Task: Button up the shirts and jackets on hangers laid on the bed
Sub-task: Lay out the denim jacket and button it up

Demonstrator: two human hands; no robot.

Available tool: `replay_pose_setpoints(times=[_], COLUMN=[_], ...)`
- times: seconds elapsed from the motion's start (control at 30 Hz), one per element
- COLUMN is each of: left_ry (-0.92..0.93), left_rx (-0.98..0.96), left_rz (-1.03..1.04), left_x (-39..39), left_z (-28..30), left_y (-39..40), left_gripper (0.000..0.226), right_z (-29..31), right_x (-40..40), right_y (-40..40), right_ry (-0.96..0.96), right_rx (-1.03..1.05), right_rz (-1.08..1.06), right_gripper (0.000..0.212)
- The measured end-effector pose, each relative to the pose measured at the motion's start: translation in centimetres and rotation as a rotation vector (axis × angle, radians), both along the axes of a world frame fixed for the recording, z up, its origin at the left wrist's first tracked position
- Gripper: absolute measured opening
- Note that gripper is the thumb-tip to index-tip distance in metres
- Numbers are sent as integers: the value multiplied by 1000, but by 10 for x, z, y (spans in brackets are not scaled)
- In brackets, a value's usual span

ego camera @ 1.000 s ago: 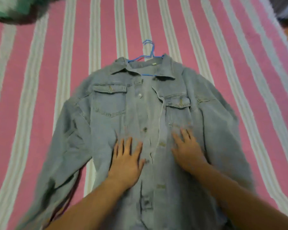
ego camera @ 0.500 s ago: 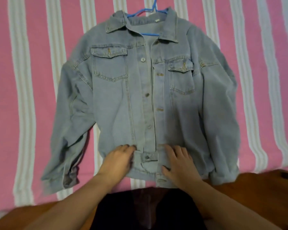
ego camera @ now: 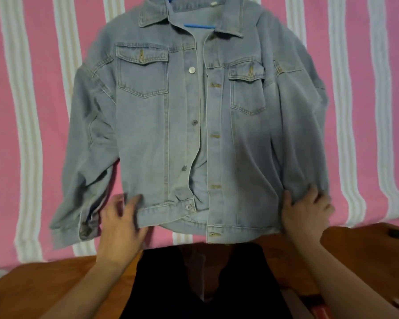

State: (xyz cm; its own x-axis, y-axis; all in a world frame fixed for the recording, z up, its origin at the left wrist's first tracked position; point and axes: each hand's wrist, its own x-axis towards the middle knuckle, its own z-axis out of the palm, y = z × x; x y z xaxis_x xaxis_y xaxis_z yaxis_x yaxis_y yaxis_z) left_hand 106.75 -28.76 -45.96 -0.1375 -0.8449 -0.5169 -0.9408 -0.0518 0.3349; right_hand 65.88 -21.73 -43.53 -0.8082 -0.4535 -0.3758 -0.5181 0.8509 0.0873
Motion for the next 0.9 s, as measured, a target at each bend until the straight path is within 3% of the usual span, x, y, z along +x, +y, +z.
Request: replay_pose_setpoints(times=[0.1, 0.17, 0.23, 0.37, 0.53, 0.6, 0.63, 0.7, 0.77, 0.8, 0.9], left_ry=[168, 280, 294, 1, -385, -553, -549, -372, -184, -165, -296], left_rx=[22, 5, 22, 140, 459, 385, 282, 9, -150, -169, -119], left_rz=[491, 490, 341, 189, 19, 12, -3, -160, -296, -291, -104], left_x=[-13, -27, -33, -4, 23, 15, 3, -34, -75, -93, -124], left_z=[8, 18, 34, 68, 84, 82, 80, 73, 61, 52, 26], left_y=[3, 3, 4, 20, 73, 86, 89, 93, 93, 91, 79], left_gripper=[55, 51, 53, 57, 58, 66, 69, 55, 33, 31, 46], right_z=[5, 15, 29, 61, 72, 71, 69, 63, 49, 38, 3], right_x=[-7, -10, -26, -73, -87, -76, -62, -22, 17, 31, 50], right_y=[1, 0, -4, 3, -4, -15, -17, -10, 10, 23, 50], right_ry=[-78, -195, -200, -49, -14, 17, 15, -62, -315, -427, -306], right_rx=[0, 28, 50, 267, 547, 377, 212, -86, -70, 5, 131], right_rz=[-181, -9, 222, 433, 614, 647, 701, 883, 903, 818, 763], right_gripper=[68, 52, 50, 63, 48, 48, 45, 26, 20, 31, 64])
